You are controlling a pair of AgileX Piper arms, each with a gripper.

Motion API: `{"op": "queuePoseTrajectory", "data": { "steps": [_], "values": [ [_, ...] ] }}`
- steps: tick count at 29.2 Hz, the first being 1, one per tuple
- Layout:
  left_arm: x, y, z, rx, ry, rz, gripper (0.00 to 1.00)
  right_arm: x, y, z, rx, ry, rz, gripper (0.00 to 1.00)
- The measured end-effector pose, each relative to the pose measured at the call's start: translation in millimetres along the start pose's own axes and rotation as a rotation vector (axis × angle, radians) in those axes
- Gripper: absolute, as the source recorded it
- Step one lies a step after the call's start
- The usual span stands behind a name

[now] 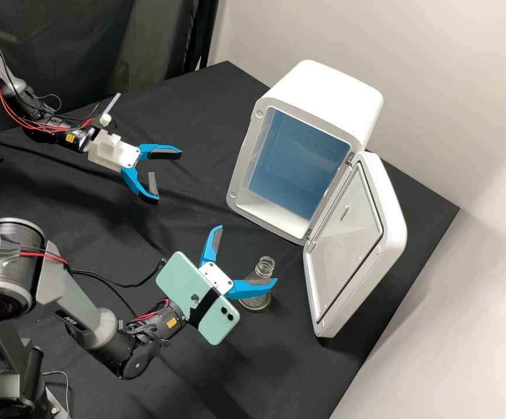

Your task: Take the flask out of the incubator

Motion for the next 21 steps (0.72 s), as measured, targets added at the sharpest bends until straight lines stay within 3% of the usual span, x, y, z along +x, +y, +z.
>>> {"op": "queuePoseTrajectory", "data": {
  "steps": [2,6,7,11,15,20,21],
  "values": [
    [-1.1,0.2,2.3,-0.003,0.002,0.012,1.0,-2.6,-0.1,-0.7,0.022,-0.009,0.02,1.0],
    [-3.2,-0.8,3.3,0.009,0.043,0.038,1.0,-4.4,1.9,-2.0,0.027,-0.014,0.046,1.0],
    [-3.9,-1.0,4.6,0.018,0.058,0.049,1.0,-4.4,1.9,-2.0,0.027,-0.014,0.047,1.0],
    [-7.4,-0.1,7.4,0.014,0.131,0.109,1.0,-4.4,1.9,-2.0,0.027,-0.014,0.047,1.0],
    [-9.9,0.3,8.0,0.016,0.128,0.138,1.0,-4.4,1.9,-2.0,0.027,-0.014,0.047,1.0],
    [-13.3,-0.5,5.4,-0.001,0.112,0.153,1.0,-4.4,1.9,-2.0,0.027,-0.014,0.047,1.0],
    [-13.4,-0.3,4.1,-0.012,0.109,0.153,1.0,-4.4,1.9,-2.0,0.027,-0.014,0.047,1.0]
  ]
}}
